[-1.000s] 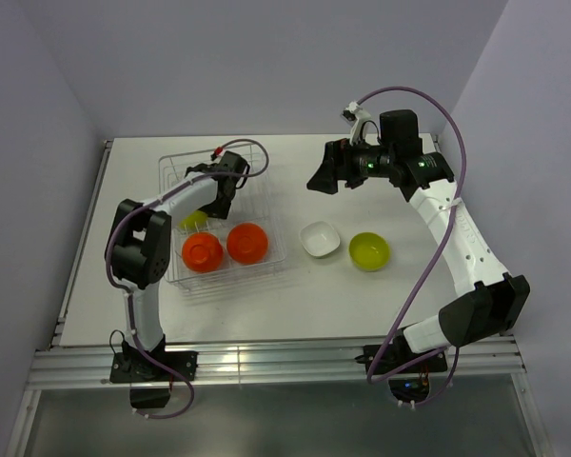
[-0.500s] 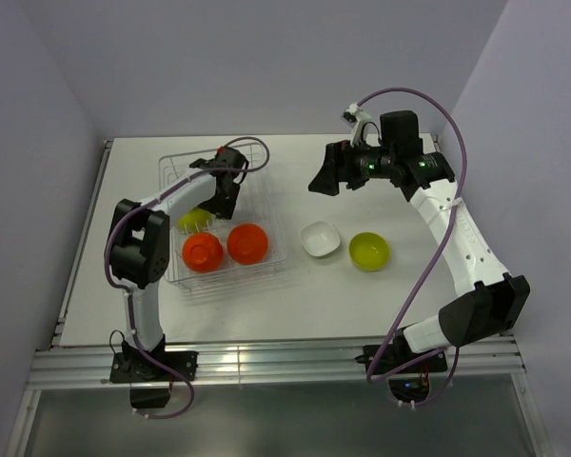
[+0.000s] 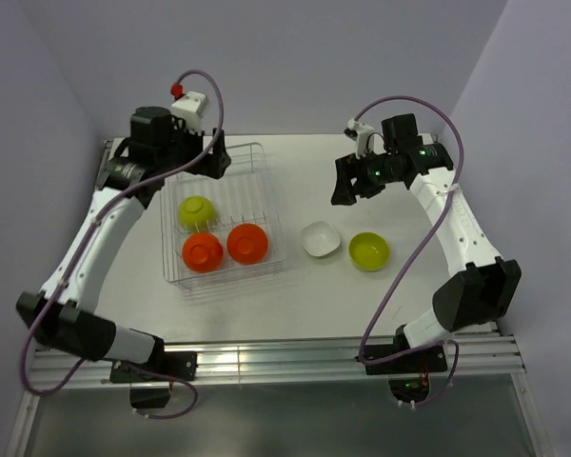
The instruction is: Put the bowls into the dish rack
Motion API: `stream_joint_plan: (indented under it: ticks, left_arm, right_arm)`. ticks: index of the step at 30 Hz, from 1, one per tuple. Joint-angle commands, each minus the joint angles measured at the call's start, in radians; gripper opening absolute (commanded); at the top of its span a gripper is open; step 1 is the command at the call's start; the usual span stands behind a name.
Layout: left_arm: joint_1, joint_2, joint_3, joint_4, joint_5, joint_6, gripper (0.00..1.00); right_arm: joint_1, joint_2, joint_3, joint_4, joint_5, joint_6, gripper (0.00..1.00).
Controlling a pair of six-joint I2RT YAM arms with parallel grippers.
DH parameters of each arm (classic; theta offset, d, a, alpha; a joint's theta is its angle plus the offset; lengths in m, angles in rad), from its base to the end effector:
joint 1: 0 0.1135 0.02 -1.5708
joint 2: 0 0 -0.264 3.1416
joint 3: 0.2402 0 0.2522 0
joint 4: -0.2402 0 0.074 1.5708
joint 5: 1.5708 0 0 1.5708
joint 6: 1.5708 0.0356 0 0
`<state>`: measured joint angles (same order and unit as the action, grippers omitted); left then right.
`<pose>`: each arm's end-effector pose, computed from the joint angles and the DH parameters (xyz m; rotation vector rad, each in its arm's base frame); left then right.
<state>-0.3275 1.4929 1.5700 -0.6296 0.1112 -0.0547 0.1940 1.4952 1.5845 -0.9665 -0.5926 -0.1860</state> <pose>0.3132 -0.1106 0.3980 0.3565 2.1088 -0.3435 0.2953 0.0783 0.3787 -0.7012 2.2679 0.7237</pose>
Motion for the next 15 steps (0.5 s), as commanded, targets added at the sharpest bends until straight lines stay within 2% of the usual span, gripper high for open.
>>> stream_joint_plan:
  ticks: [1, 5, 8, 15]
  left_arm:
    - [-0.001, -0.106, -0.045, 0.117, 0.255, 0.026, 0.99]
    - [0.010, -0.172, -0.119, 0.162, 0.425, -0.049, 1.00]
    - [0.011, -0.217, -0.165, 0.194, 0.484, -0.085, 0.99]
    - [0.016, -0.287, -0.232, 0.196, 0.450, -0.097, 1.00]
  right_arm:
    - [-0.018, 0.037, -0.035, -0.092, 0.109, -0.089, 0.77]
    - [-0.011, 0.086, -0.092, -0.058, 0.146, -0.063, 0.69]
    - [0.007, 0.141, -0.116, -0.026, 0.165, -0.041, 0.65]
    - [0.065, 0.250, -0.147, 0.070, 0.243, -0.009, 0.62]
